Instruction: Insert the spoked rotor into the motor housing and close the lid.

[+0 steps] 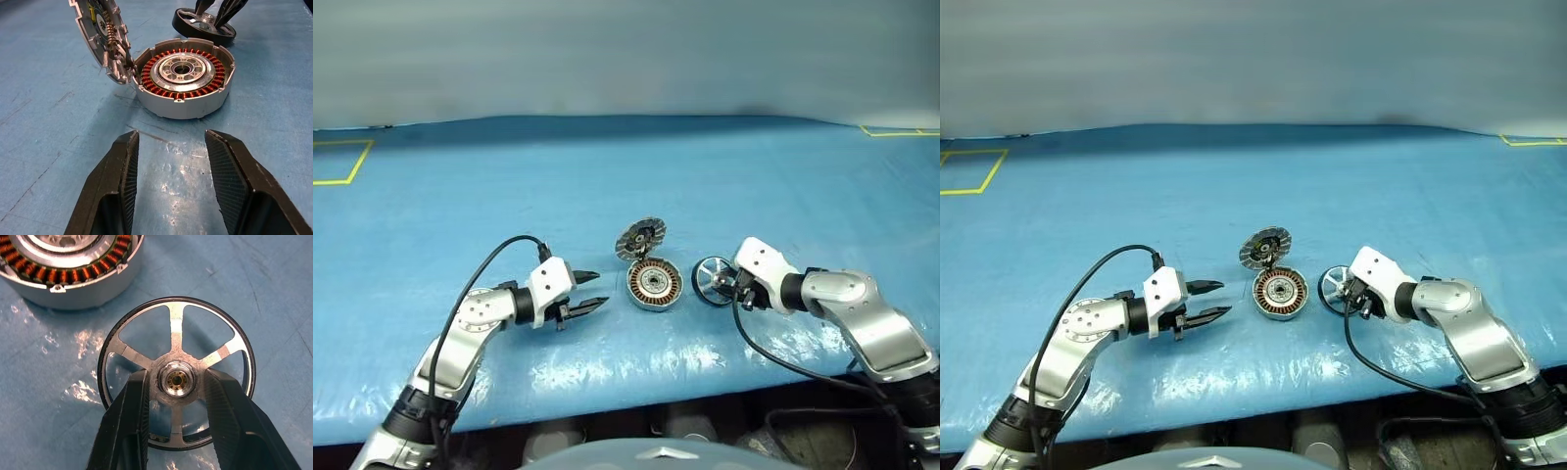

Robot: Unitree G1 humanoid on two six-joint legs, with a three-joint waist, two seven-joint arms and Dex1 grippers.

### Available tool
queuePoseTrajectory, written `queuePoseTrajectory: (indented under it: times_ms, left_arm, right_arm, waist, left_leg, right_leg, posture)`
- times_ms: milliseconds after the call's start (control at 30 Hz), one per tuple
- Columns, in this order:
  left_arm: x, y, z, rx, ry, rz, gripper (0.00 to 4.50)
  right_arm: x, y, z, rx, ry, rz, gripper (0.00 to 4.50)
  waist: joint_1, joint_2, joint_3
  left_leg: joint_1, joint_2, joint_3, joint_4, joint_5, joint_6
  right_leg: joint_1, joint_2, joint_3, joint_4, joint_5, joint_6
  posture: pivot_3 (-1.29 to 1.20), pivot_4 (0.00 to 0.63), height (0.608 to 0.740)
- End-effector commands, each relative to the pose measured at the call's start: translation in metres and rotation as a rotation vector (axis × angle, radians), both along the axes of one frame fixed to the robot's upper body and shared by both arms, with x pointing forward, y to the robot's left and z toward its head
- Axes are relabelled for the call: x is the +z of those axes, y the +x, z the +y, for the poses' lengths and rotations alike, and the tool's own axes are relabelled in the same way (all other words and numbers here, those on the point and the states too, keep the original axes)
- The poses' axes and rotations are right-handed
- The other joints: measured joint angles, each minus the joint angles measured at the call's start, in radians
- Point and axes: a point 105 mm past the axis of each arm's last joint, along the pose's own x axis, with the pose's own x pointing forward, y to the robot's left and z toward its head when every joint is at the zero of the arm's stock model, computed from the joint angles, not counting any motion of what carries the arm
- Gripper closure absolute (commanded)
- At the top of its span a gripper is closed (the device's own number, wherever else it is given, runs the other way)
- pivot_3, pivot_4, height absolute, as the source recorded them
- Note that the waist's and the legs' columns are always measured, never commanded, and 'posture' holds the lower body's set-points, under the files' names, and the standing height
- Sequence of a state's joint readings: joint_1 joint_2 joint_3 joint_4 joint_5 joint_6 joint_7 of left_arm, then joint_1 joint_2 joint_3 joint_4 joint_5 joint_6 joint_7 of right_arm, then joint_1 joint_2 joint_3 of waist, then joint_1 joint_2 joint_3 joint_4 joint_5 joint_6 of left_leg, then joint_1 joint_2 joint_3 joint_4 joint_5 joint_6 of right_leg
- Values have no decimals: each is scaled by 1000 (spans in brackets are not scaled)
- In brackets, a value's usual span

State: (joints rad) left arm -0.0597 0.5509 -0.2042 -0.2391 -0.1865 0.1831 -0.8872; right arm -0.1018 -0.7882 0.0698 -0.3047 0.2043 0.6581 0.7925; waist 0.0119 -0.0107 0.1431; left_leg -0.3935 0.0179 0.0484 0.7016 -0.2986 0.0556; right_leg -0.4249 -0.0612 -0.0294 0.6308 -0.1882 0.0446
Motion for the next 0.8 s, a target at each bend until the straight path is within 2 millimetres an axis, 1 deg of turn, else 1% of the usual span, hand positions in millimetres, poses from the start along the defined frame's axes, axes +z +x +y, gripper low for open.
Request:
queuePoseTrajectory:
  times_ms: [33,133,233,300,367,467,567,633,733,800]
  left_arm:
    - [22,-1,-4,-8,-97,-75,2209]
    - [21,-5,-4,-19,-106,-68,2209]
    - [18,-4,-3,-6,-89,-63,2209]
    - [16,-3,-2,-5,-81,-62,2209]
    - [16,-1,-3,-12,-75,-63,2209]
    - [17,0,-5,-21,-72,-67,2209]
    - [17,1,-7,-34,-65,-69,2209]
    - [16,0,-7,-38,-59,-67,2209]
    - [15,-1,-7,-40,-55,-63,2209]
    - [14,-1,-7,-36,-53,-61,2209]
  right_arm:
    - [30,4,10,-41,128,-133,3217]
    - [41,-6,25,-32,242,-164,3217]
    - [57,-21,50,33,396,-186,3217]
    - [60,-26,59,60,416,-188,3217]
    - [57,-29,64,87,406,-179,3217]
    - [55,-32,71,113,418,-159,3217]
    - [43,-25,66,79,382,-134,3217]
    - [38,-22,61,64,360,-127,3217]
    - [40,-21,64,76,393,-115,3217]
    - [36,-23,68,107,358,-102,3217]
  waist:
    - [1,2,1]
    - [3,2,1]
    - [4,2,1]
    - [3,3,1]
    - [3,3,1]
    - [3,3,1]
    - [2,3,1]
    - [2,3,1]
    - [2,3,1]
    - [2,3,1]
  left_leg:
    - [0,0,0,0,0,0]
    - [-1,0,0,0,0,0]
    - [-1,0,-1,-1,0,0]
    - [-1,0,0,-1,0,0]
    - [-1,0,0,-1,0,0]
    - [-1,0,0,-1,0,0]
    - [-1,0,0,-1,0,0]
    - [-1,0,0,-1,0,0]
    - [-1,0,0,-1,0,0]
    - [-1,0,0,-1,0,0]
  right_leg:
    - [-1,0,0,0,0,0]
    - [-1,0,0,1,0,0]
    - [-1,0,0,0,0,0]
    - [-1,0,0,0,0,0]
    - [-1,0,0,0,0,0]
    - [-1,0,0,-1,0,0]
    - [-1,0,0,0,0,0]
    - [-1,0,0,0,0,0]
    - [-1,0,0,-1,0,0]
    - [-1,0,0,-1,0,0]
  posture:
    - [0,150,740]
    - [0,150,740]
    - [0,150,740]
    - [0,150,740]
    - [0,150,740]
    - [0,150,740]
    - [0,150,740]
    - [0,150,740]
    - [0,150,740]
    - [0,150,740]
